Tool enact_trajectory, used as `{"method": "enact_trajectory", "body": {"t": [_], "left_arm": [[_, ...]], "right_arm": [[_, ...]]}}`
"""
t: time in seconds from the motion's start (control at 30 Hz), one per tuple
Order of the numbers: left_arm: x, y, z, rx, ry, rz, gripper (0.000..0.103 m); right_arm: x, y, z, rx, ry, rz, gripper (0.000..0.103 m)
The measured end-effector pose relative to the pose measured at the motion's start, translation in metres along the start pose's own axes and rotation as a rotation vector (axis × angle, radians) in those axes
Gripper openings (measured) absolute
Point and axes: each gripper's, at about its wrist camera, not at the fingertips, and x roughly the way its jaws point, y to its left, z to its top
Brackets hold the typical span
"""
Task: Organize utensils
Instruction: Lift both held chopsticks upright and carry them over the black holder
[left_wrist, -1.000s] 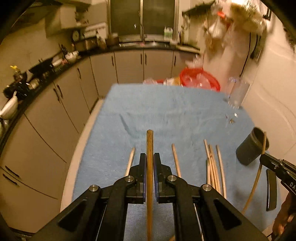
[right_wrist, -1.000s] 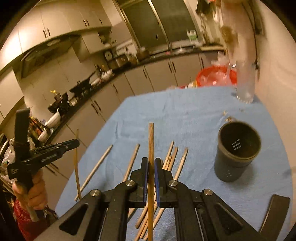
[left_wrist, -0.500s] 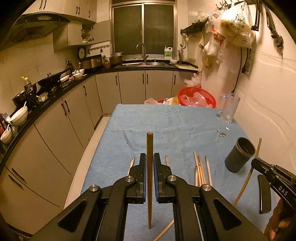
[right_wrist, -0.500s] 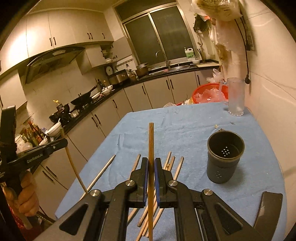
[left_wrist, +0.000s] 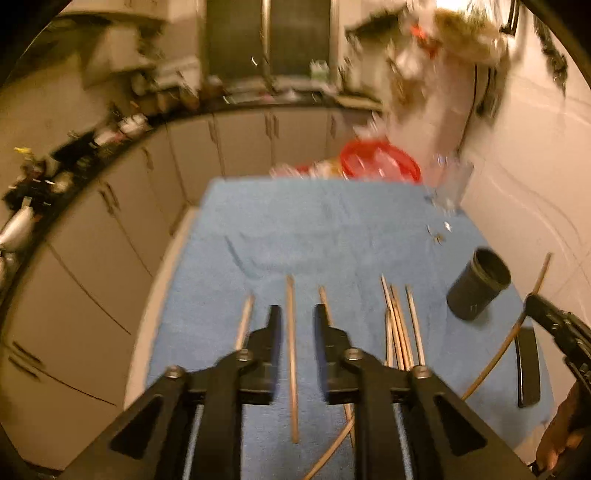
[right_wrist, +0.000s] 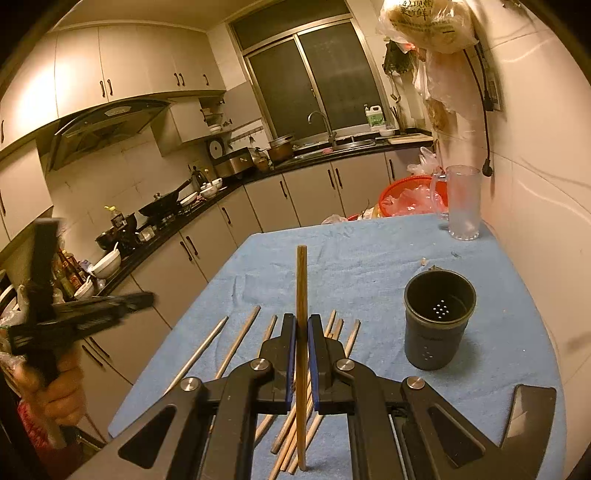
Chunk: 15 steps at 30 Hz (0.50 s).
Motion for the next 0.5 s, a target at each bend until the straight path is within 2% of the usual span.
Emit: {"method": "enact_trajectory", "body": {"t": [0.07,0.13,0.2,0.3,0.5], "left_arm": [[0.023,0.003,0.007,-0.007,0.043,0.027,0.023],[0.055,-0.001,0.016,0.023,0.107,0.018,0.024],[0.089,-0.001,0.021,0.011,0.168,0.064,0.024],[0.134,-0.006,0.025,0.017,0.26,0.063,0.024],[0.192,-0.01,0.032,0.016,0.349,0.09,0.024]], "right_arm": [[0.002,-0.003,0.002,0.011,0.007,0.006,0.007],[0.004,-0.004,0.003,0.015,0.01,0.009,0.007],[0.005,-0.007,0.004,0.019,0.011,0.01,0.007],[0.007,-0.009,0.006,0.02,0.014,0.015,0.007],[0.011,-0.011,0.01,0.011,0.025,0.035,0.007]]}}
